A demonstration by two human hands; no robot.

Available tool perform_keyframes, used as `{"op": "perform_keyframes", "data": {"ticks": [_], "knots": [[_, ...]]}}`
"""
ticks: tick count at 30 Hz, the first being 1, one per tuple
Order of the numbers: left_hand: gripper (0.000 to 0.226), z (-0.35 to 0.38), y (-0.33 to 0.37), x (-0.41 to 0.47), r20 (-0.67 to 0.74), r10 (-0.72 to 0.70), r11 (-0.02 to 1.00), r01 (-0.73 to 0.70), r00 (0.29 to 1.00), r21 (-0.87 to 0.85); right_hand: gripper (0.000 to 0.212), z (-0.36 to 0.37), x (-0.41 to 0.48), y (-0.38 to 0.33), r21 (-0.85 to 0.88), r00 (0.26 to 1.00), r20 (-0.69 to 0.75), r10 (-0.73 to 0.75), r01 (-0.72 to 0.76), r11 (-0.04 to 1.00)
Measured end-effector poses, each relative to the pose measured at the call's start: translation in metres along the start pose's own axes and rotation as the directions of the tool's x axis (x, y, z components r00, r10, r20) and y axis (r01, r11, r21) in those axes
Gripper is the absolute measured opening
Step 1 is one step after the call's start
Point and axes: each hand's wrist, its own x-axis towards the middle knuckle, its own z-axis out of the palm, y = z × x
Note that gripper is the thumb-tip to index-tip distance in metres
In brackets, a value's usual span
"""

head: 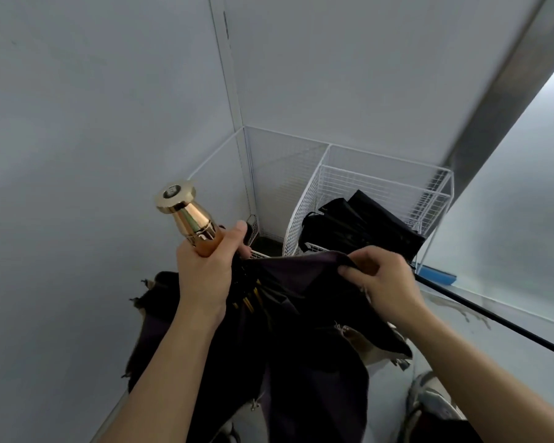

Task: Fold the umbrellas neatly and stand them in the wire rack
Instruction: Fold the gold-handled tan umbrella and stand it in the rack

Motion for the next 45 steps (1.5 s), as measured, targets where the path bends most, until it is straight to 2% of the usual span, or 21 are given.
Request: {"op": "perform_keyframes", "data": {"ticks": [2, 4, 8, 10, 12, 15, 18, 22, 26, 30, 33, 36, 38, 43, 44, 45], "knots": [[0.037, -0.001, -0.002, 0.003, -0.065, -0.066, 0.996, 0.061, 0.996, -0.066, 0.015, -0.006, 0.002, -0.002, 0.047, 0.995, -0.090, 0.047, -0.043, 0.998], [0.039, -0.002, -0.003, 0.004, -0.133, -0.119, 0.988, 0.105, 0.984, -0.112, 0.029, -0.006, 0.002, -0.005, 0.112, 0.991, -0.112, 0.074, -0.061, 0.992], [0.036, 0.000, 0.001, 0.003, -0.223, -0.136, 0.983, 0.103, 0.965, -0.153, 0.047, -0.008, -0.001, -0.008, 0.179, 0.982, -0.180, 0.064, -0.031, 0.983], [0.040, 0.001, 0.002, 0.003, -0.247, -0.122, 0.984, 0.084, 0.961, -0.157, 0.053, -0.010, -0.003, -0.010, 0.258, 0.990, -0.114, 0.084, -0.052, 0.965], [0.042, 0.002, 0.002, 0.003, -0.248, -0.120, 0.984, 0.082, 0.961, -0.159, 0.052, -0.007, -0.005, -0.011, 0.387, 0.993, 0.056, 0.104, -0.118, 0.915], [0.038, 0.007, 0.004, 0.000, -0.171, -0.132, 0.982, 0.105, 0.976, -0.159, 0.024, 0.006, -0.013, -0.014, 0.452, 0.969, 0.242, 0.040, -0.150, 0.879], [0.037, 0.013, 0.002, -0.004, -0.084, -0.147, 0.980, 0.134, 0.986, -0.144, 0.015, 0.020, -0.017, -0.016, 0.475, 0.940, 0.336, -0.053, -0.121, 0.872], [0.041, 0.020, -0.004, -0.009, 0.005, -0.198, 0.965, 0.196, 0.980, -0.173, 0.008, 0.034, -0.017, -0.013, 0.416, 0.906, 0.397, -0.145, -0.037, 0.908], [0.040, 0.027, 0.000, -0.013, 0.097, -0.242, 0.946, 0.257, 0.965, -0.196, 0.007, 0.042, -0.016, -0.006, 0.270, 0.910, 0.368, -0.190, 0.091, 0.959], [0.033, 0.030, 0.006, -0.018, 0.206, -0.247, 0.937, 0.288, 0.947, -0.197, 0.004, 0.040, -0.014, -0.005, 0.235, 0.896, 0.389, -0.214, 0.128, 0.964], [0.035, 0.028, 0.005, -0.017, 0.229, -0.247, 0.945, 0.286, 0.942, -0.157, 0.008, 0.040, -0.015, -0.004, 0.185, 0.878, 0.434, -0.203, 0.133, 0.974], [0.042, 0.030, 0.002, -0.016, 0.189, -0.246, 0.953, 0.273, 0.951, -0.130, 0.006, 0.038, -0.016, -0.004, 0.164, 0.862, 0.469, -0.195, 0.132, 0.978], [0.042, 0.030, 0.002, -0.016, 0.129, -0.253, 0.953, 0.270, 0.959, -0.135, 0.006, 0.036, -0.017, -0.009, 0.232, 0.865, 0.467, -0.184, 0.081, 0.969], [0.049, 0.022, -0.003, -0.005, -0.098, -0.248, 0.964, 0.235, 0.964, -0.121, 0.034, 0.016, -0.018, -0.023, 0.457, 0.900, 0.418, -0.127, -0.087, 0.885], [0.051, 0.020, -0.004, -0.003, -0.146, -0.246, 0.965, 0.228, 0.958, -0.128, 0.034, 0.013, -0.019, -0.026, 0.501, 0.913, 0.386, -0.129, -0.090, 0.861], [0.052, 0.019, -0.005, -0.002, -0.188, -0.241, 0.967, 0.219, 0.952, -0.131, 0.029, 0.011, -0.020, -0.027, 0.521, 0.946, 0.295, -0.138, -0.038, 0.853]]}}
